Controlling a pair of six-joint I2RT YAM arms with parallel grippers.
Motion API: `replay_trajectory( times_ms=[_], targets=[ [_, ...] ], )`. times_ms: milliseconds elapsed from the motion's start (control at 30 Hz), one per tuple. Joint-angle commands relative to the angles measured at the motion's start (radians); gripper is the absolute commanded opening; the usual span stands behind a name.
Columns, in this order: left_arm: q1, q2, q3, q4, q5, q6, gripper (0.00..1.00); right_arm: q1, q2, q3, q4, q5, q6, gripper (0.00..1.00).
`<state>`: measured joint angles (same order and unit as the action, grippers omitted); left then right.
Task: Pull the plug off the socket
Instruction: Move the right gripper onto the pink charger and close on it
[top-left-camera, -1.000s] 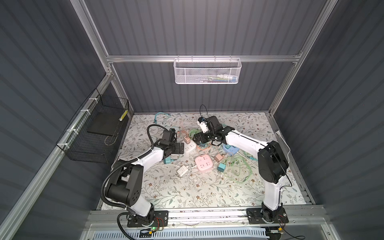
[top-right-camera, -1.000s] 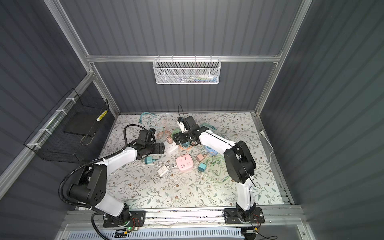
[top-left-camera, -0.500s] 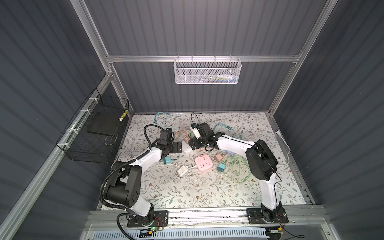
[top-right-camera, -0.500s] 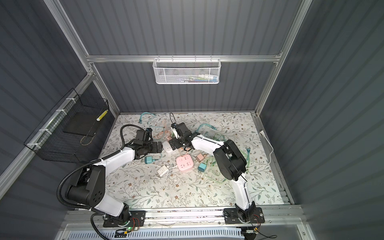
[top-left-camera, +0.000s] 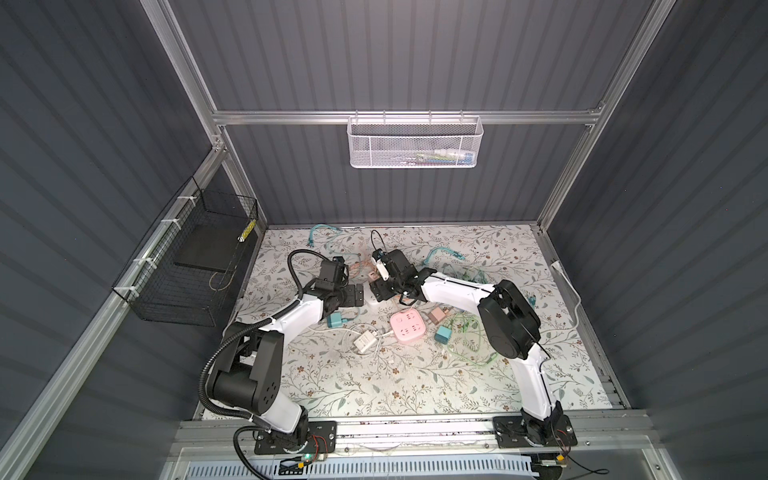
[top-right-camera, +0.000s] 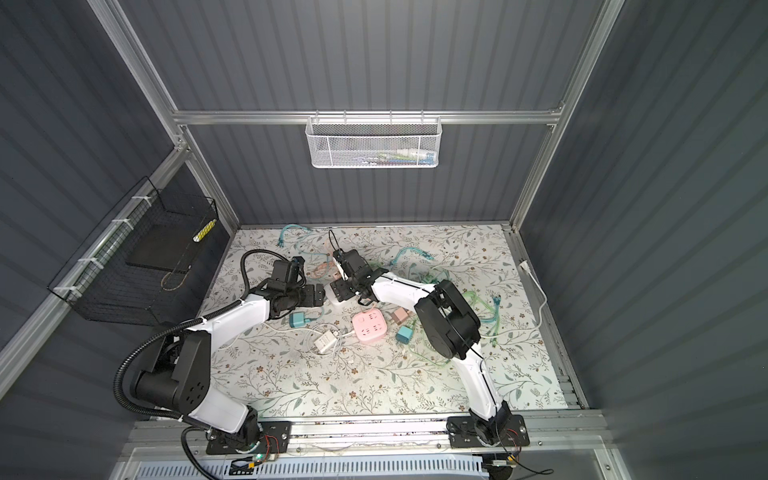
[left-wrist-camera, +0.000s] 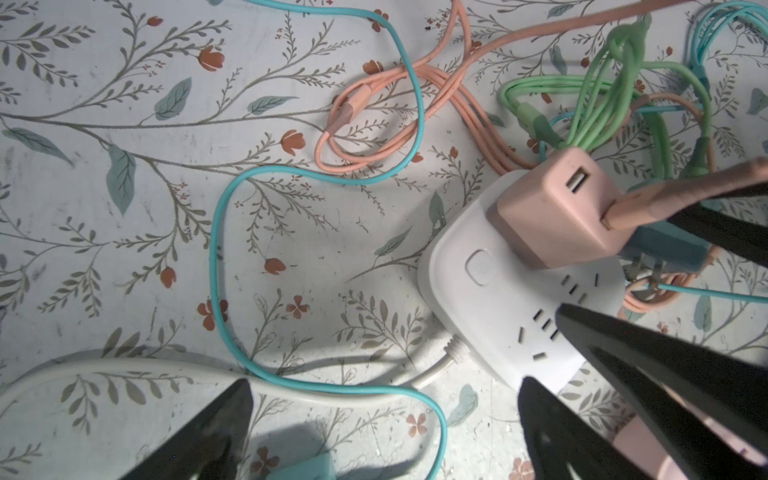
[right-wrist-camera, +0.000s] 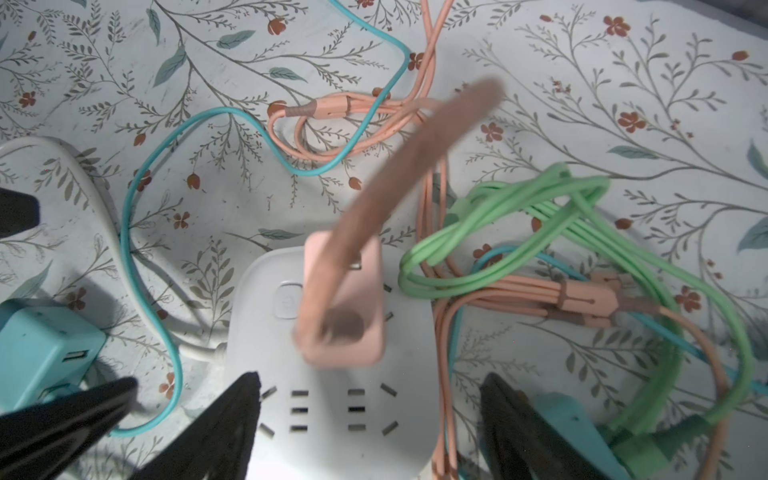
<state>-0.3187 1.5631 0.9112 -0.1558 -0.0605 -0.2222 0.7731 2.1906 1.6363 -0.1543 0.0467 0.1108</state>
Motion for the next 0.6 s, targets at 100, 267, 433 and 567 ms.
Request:
replay_trajectory(
  times_ms=[100,267,433,567],
  targets=[
    [0.009,-0.011,-0.009,0.001,-0.01,-0.003,1.0,-0.001,0.058,0.086,-0.028,0.002,0.015,0.73],
    [0.01,0.001,-0.009,0.004,-0.008,-0.006,1.0,-0.001,0.076,0.104,-0.032,-0.01,0.022,0.65],
    [0.012,0.003,-0.012,0.012,-0.002,-0.011,1.0,-0.001,0.101,0.136,-0.051,-0.008,0.02,0.55],
    [0.014,0.002,-0.009,0.012,-0.001,-0.012,1.0,-0.001,0.124,0.172,-0.075,-0.006,0.022,0.46]
  ],
)
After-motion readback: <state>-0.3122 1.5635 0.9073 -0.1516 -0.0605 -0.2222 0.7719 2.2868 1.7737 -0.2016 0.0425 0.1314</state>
